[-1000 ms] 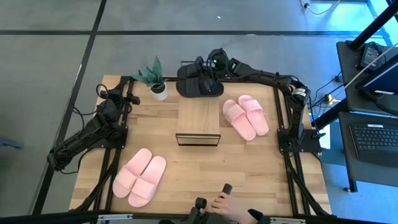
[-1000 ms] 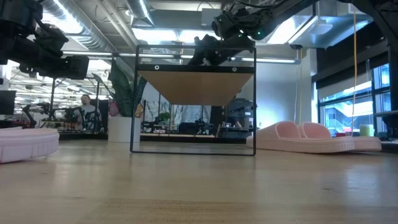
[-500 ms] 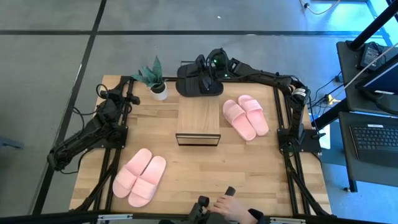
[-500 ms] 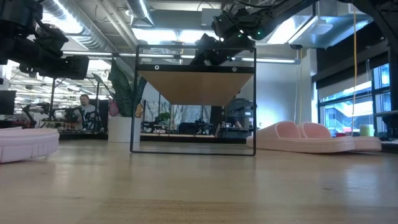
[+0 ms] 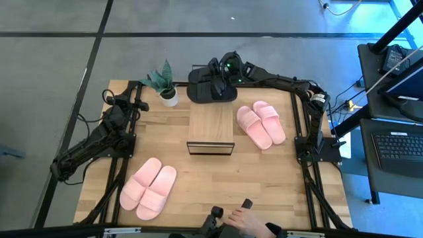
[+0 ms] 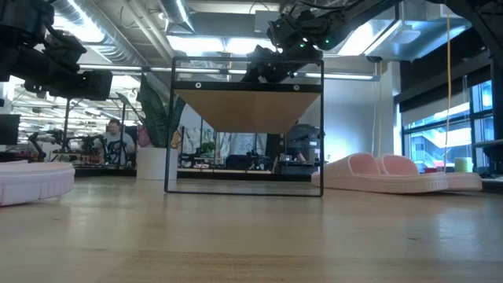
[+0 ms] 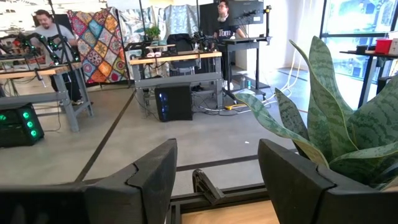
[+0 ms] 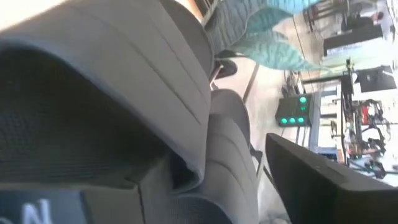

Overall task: Pick and place slides into the shelf
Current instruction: Put the black slide on the shelf, then put the pink slide under the shelf

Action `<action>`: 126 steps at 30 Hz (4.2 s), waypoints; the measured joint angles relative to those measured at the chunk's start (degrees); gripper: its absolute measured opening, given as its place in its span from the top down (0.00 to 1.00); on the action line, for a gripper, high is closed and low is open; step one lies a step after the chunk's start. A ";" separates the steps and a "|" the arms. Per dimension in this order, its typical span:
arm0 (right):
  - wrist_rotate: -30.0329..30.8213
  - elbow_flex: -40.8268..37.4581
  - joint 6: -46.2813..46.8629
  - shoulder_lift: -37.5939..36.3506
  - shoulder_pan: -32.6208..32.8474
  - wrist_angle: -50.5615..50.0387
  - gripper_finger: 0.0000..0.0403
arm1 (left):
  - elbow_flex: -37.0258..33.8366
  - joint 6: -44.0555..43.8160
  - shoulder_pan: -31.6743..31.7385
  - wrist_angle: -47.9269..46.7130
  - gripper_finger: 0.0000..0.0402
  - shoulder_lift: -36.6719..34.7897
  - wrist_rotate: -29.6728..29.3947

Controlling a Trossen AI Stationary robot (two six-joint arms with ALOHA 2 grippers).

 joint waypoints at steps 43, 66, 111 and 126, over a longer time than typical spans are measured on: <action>7.94 -0.48 41.19 -22.70 6.39 -45.17 0.32 | -0.01 1.88 -0.02 0.00 0.46 0.01 0.00; 12.95 -49.89 49.68 -56.76 8.12 -12.78 0.32 | 0.00 6.19 -0.02 0.00 0.46 0.02 0.00; 21.71 -53.99 59.63 -49.05 8.08 -19.46 0.32 | -0.02 6.05 -0.02 0.00 0.46 0.01 0.02; 24.41 -53.90 56.35 -30.79 8.91 -7.25 0.34 | 0.00 6.16 -0.02 -0.02 0.46 0.02 0.02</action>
